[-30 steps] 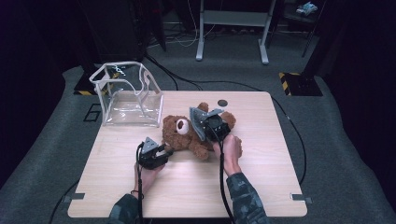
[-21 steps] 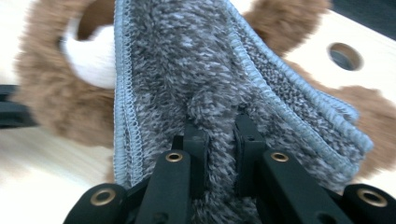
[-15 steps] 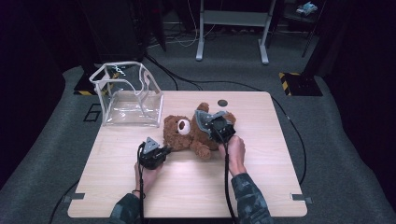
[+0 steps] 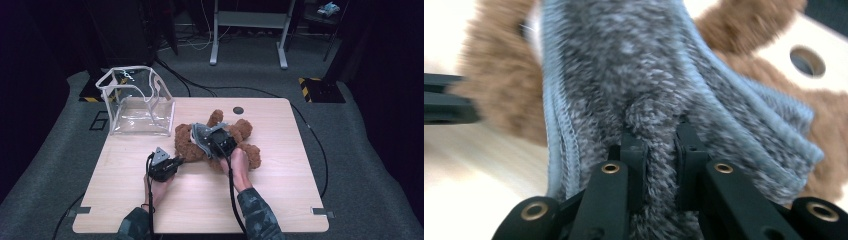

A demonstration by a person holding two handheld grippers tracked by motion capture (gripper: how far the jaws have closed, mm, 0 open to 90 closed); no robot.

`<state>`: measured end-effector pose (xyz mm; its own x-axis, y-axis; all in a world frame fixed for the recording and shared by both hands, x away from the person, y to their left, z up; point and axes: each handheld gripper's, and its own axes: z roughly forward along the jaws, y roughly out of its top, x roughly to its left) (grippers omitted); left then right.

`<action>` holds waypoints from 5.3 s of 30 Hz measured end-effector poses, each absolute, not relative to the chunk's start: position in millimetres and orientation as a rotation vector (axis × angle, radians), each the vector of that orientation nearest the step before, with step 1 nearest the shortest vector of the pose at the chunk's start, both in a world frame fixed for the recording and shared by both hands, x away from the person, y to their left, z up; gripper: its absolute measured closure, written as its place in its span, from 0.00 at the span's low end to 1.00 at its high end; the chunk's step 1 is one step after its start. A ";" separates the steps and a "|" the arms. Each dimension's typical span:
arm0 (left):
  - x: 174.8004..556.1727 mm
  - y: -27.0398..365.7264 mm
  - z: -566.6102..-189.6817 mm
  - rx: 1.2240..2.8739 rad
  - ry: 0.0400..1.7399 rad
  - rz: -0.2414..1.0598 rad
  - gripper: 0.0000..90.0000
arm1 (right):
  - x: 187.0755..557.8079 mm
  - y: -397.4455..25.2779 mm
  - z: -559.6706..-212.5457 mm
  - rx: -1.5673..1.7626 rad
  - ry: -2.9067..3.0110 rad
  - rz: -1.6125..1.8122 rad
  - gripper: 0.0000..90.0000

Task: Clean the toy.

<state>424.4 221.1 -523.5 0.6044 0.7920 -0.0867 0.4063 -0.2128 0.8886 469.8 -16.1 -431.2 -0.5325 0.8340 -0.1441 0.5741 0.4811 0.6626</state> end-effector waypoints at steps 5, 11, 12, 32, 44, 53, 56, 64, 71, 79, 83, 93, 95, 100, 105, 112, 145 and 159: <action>424.0 220.8 -523.5 1.837 0.958 0.485 0.91 | 467.2 -32.1 -431.0 1.189 2.210 0.694 0.88; 423.1 223.1 -523.6 1.820 0.956 0.472 0.79 | 451.8 -22.9 -411.7 1.172 2.189 0.780 0.87; 423.0 222.1 -523.5 1.826 0.950 0.475 0.84 | 448.5 -18.7 -407.7 1.142 2.206 0.803 0.87; 424.7 223.5 -523.8 1.779 0.954 0.472 0.93 | 439.6 39.5 -467.7 1.130 2.440 0.817 0.88; 423.8 226.6 -523.5 1.755 0.960 0.477 0.93 | 432.9 28.2 -483.5 1.116 2.453 0.732 0.87; 423.6 224.4 -523.8 1.758 0.965 0.479 0.94 | 411.8 -39.1 -457.0 1.224 2.328 0.825 0.87; 423.6 223.9 -524.1 1.756 0.967 0.484 0.94 | 407.6 -52.0 -436.9 1.221 2.269 0.870 0.87; 423.8 224.0 -523.8 1.770 0.962 0.487 0.94 | 426.0 -77.6 -406.2 1.246 2.092 0.812 0.87; 424.4 223.3 -523.6 1.783 0.955 0.480 0.94 | 439.0 -67.3 -453.7 1.315 2.215 0.788 0.88; 424.6 223.4 -523.5 1.797 0.939 0.471 0.94 | 441.1 -21.3 -470.3 1.226 2.347 0.965 0.87; 424.8 223.4 -523.9 1.779 0.955 0.472 0.94 | 443.3 -10.6 -472.4 1.210 2.359 0.949 0.87; 424.6 223.8 -523.7 1.779 0.963 0.474 0.94 | 429.2 -2.5 -459.9 1.076 2.351 0.841 0.87; 424.6 223.8 -523.7 1.777 0.969 0.475 0.94 | 434.1 -12.5 -452.6 1.108 2.290 0.798 0.87; 424.8 223.1 -523.9 1.771 0.979 0.485 0.94 | 442.0 -40.0 -448.8 1.193 2.231 0.731 0.87; 425.3 223.7 -523.7 1.779 0.980 0.491 0.94 | 442.3 -69.4 -449.0 1.239 2.171 0.625 0.88; 426.9 223.4 -523.8 1.791 0.972 0.463 0.94 | 438.4 -104.6 -436.5 1.275 2.111 0.595 0.88; 428.6 224.7 -524.0 1.791 1.013 0.466 0.91 | 493.4 -120.3 -422.8 1.347 2.101 0.651 0.87; 427.9 226.2 -524.0 1.767 1.039 0.491 0.92 | 504.3 -125.3 -468.4 1.460 2.188 0.637 0.88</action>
